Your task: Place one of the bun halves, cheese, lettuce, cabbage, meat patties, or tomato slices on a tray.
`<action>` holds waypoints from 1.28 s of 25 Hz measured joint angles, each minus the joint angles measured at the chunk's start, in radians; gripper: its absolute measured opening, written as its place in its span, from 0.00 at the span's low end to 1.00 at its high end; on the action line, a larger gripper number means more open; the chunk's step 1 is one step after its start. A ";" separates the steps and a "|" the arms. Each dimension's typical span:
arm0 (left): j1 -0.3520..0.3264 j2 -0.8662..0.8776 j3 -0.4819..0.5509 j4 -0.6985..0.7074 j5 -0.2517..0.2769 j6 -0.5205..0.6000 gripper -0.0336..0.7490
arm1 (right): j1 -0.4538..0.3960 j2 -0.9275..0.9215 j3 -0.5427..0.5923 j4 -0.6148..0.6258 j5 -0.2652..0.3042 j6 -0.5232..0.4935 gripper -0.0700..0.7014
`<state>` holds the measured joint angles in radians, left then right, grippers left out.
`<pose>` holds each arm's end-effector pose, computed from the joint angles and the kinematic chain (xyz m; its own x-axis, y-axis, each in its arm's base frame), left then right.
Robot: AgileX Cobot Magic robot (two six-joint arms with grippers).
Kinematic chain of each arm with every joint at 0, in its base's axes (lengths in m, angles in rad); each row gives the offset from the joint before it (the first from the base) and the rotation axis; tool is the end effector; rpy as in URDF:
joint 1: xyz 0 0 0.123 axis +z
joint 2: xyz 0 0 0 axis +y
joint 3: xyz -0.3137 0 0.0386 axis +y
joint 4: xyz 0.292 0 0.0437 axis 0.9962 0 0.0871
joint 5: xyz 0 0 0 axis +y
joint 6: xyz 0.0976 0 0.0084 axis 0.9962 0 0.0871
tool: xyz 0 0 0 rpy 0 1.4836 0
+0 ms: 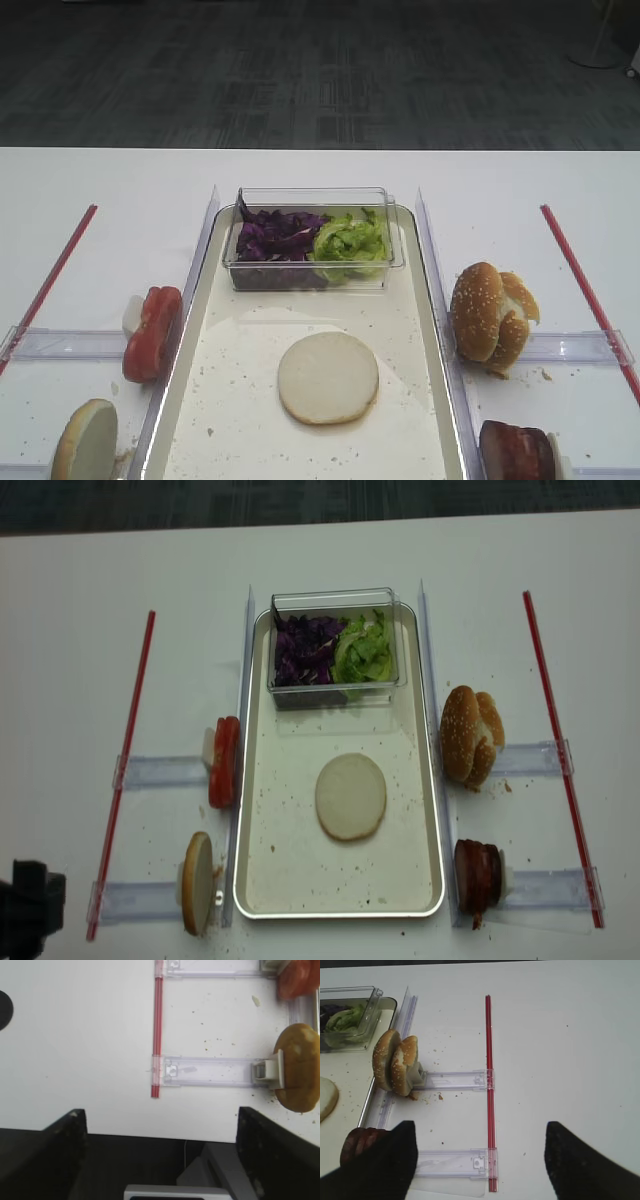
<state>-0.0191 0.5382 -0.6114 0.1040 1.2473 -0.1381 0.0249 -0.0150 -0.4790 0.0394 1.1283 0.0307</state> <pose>0.0840 0.0080 0.2956 -0.8766 -0.0875 -0.4732 -0.1194 0.9921 0.0377 0.0056 0.0036 0.2828 -0.5218 0.0345 -0.8523 -0.0305 0.9978 0.0591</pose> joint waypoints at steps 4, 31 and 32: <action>0.000 -0.127 0.049 0.025 0.007 0.002 0.75 | 0.000 0.000 0.000 0.000 0.000 0.000 0.81; 0.000 -0.557 0.121 0.014 -0.056 0.044 0.74 | 0.000 0.000 0.000 0.002 0.000 0.000 0.81; 0.000 -0.557 0.121 0.014 -0.056 0.044 0.74 | 0.000 0.000 0.000 0.002 0.000 0.000 0.81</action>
<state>-0.0191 -0.0185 -0.4903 0.1182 1.1914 -0.0941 0.0249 -0.0150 -0.4790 0.0411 1.1283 0.0307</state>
